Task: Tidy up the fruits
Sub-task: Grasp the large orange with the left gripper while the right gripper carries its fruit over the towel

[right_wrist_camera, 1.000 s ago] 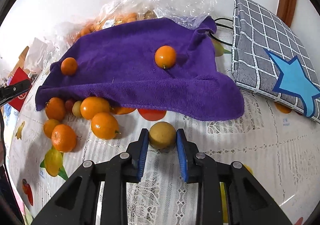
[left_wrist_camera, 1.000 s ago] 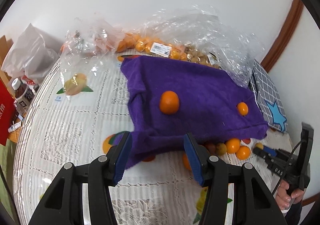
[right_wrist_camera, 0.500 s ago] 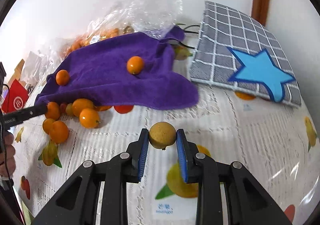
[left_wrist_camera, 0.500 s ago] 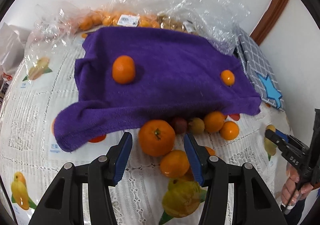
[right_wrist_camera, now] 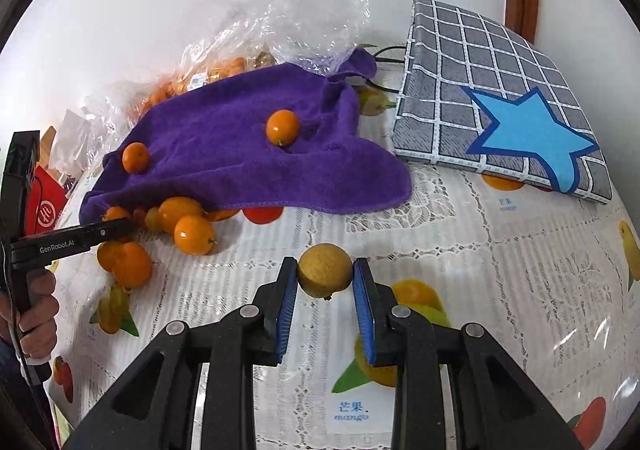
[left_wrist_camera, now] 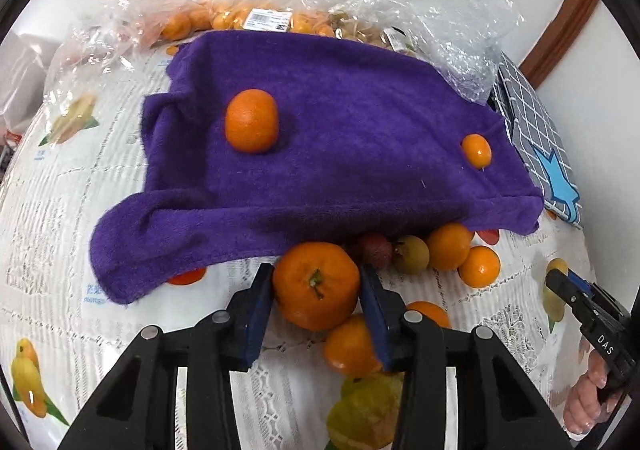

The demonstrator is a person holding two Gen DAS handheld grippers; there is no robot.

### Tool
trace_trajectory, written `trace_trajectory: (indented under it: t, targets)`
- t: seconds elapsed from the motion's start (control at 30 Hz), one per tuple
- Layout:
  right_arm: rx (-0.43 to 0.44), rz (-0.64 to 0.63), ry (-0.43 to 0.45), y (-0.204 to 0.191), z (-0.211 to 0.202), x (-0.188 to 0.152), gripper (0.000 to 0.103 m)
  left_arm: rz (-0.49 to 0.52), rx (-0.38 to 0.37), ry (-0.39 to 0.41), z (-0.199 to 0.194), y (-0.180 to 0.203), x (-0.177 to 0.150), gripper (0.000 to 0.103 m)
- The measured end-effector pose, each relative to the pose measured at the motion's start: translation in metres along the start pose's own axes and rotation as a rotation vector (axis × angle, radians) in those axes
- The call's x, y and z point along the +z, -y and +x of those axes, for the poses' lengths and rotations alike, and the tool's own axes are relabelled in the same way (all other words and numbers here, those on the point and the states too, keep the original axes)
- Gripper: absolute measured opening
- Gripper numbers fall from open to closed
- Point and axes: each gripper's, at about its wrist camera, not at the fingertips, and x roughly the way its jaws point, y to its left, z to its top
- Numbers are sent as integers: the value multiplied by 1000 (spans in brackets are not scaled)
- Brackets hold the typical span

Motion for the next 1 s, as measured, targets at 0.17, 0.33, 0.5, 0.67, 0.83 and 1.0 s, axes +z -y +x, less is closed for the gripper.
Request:
trace_trajectory:
  t: [0.17,0.33,0.5,0.67,0.83,1.0]
  targets:
    - [10,-8,11,-6,-7,3,28,-16,0,31,-16,-7,-3,40]
    - [20,-8,21,-9,-12,6,28,-39,2,71,-37,-14,-2,40]
    - [20,-10,43,-11,-23,12,28,-64,-6,115,-58,-22,0,40]
    - [16,-19,76,-15,-32,24,28,-81,-2,153,-74,-31,7,40]
    - [12,-34,102,-19,-36,39,28,-103,-16,175,-77,-40,17,40]
    - [15,-44,110,-23,-30,52,28,-106,-21,170,-69,-43,31,40]
